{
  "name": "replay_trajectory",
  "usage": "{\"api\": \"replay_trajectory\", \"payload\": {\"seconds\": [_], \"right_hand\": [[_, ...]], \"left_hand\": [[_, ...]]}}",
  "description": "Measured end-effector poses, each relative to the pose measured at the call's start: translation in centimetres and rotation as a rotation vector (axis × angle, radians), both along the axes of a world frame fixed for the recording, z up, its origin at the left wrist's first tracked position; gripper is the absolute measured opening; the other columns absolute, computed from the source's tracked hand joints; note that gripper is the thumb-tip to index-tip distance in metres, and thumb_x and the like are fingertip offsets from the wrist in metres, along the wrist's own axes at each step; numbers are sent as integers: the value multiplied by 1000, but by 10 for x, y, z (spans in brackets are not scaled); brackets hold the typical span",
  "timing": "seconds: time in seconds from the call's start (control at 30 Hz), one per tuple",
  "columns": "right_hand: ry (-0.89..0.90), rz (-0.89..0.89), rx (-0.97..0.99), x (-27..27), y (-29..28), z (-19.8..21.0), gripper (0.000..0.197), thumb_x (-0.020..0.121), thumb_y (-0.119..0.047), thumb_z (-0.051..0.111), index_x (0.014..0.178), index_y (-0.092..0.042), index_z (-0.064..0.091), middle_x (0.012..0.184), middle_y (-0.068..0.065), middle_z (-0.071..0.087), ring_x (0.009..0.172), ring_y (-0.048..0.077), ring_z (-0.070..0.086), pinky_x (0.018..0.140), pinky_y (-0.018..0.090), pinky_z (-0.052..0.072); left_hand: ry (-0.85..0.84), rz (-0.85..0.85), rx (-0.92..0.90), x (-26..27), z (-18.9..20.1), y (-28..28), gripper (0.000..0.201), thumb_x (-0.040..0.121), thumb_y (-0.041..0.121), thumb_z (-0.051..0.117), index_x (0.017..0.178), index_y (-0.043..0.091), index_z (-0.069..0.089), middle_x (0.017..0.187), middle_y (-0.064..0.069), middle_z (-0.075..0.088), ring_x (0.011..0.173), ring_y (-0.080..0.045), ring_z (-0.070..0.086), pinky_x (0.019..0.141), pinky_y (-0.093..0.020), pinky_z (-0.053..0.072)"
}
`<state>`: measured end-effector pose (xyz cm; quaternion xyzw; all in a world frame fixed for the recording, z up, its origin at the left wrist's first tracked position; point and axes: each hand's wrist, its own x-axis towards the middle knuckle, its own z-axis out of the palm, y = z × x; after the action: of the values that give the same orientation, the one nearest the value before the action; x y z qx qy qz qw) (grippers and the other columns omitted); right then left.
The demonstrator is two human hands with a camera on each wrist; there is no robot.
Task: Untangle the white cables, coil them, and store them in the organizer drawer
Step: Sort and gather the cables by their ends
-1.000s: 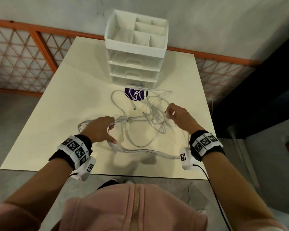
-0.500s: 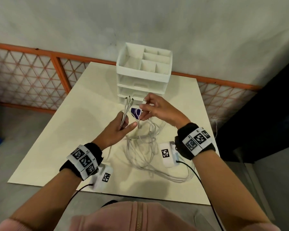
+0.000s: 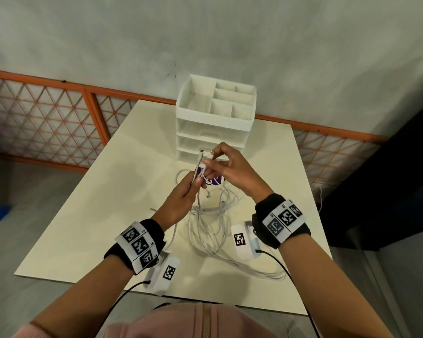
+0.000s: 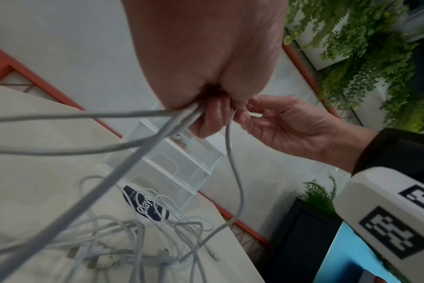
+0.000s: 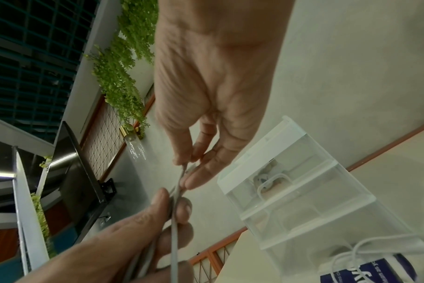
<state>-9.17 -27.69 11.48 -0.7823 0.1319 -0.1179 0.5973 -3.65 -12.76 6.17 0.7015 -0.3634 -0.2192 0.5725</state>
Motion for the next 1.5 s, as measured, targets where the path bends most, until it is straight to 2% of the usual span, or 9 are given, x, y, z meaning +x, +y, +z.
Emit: {"api": "replay_trajectory", "payload": {"seconds": [0.13,0.3,0.47,0.57,0.73,0.9,1.0,1.23,1.5], "right_hand": [[5,-60,46,1,-4,5,20,90,-17,64,91,-9,45,76,12,68,63,14,71,69,23,58],[84,-88,-34,4,-2,5,36,93,-42,55,107,-10,43,104,4,62,85,17,70,87,37,57],[505,430,-200,-8,1,-26,75,96,-58,3,89,-17,65,78,1,70,85,13,66,100,37,42],[635,333,-419,-21,-24,-51,70,96,-61,16,64,-16,60,67,8,61,61,11,55,87,32,40],[604,7,-576,-51,-98,-64,54,95,-55,37,60,-18,53,67,-3,59,73,20,58,72,30,39],[396,13,-563,-29,-87,-39,43,94,-42,52,62,-15,50,59,-2,49,58,12,45,60,26,33],[290,128,-550,-4,-59,-24,41,94,-39,54,71,-6,59,65,11,56,60,12,46,61,27,33],[162,217,-324,6,-33,7,38,101,-31,42,90,-6,69,52,-12,46,52,4,42,58,17,34],[407,53,-492,-27,-86,-35,55,89,-60,47,58,-15,57,56,-4,54,57,10,49,70,29,40]], "left_hand": [[-43,-15,3,2,-3,-4,22,102,30,31,88,28,47,87,3,38,71,-3,39,68,-18,38],[5,-69,-89,5,13,-8,23,103,25,28,87,32,44,73,2,54,69,-3,52,70,-15,45],[99,62,-231,27,33,-4,26,103,27,30,79,17,37,57,7,35,49,-9,35,49,-25,43],[26,167,-242,49,36,11,26,102,29,30,78,22,35,58,6,29,46,-6,24,40,-19,26],[-178,342,-131,92,25,50,24,100,37,33,78,29,38,59,2,30,47,-11,27,45,-24,27],[-302,312,56,69,17,31,29,97,30,48,78,8,44,58,3,38,46,-4,35,48,-20,31],[-229,180,45,48,16,5,13,85,25,67,84,15,58,45,10,42,43,-3,36,44,-12,26],[-142,69,12,39,12,-14,10,91,22,61,84,28,65,55,24,60,54,10,50,56,-8,35],[-358,488,-1,81,16,28,26,93,29,56,76,10,53,54,6,47,51,-6,44,49,-13,31]]}}
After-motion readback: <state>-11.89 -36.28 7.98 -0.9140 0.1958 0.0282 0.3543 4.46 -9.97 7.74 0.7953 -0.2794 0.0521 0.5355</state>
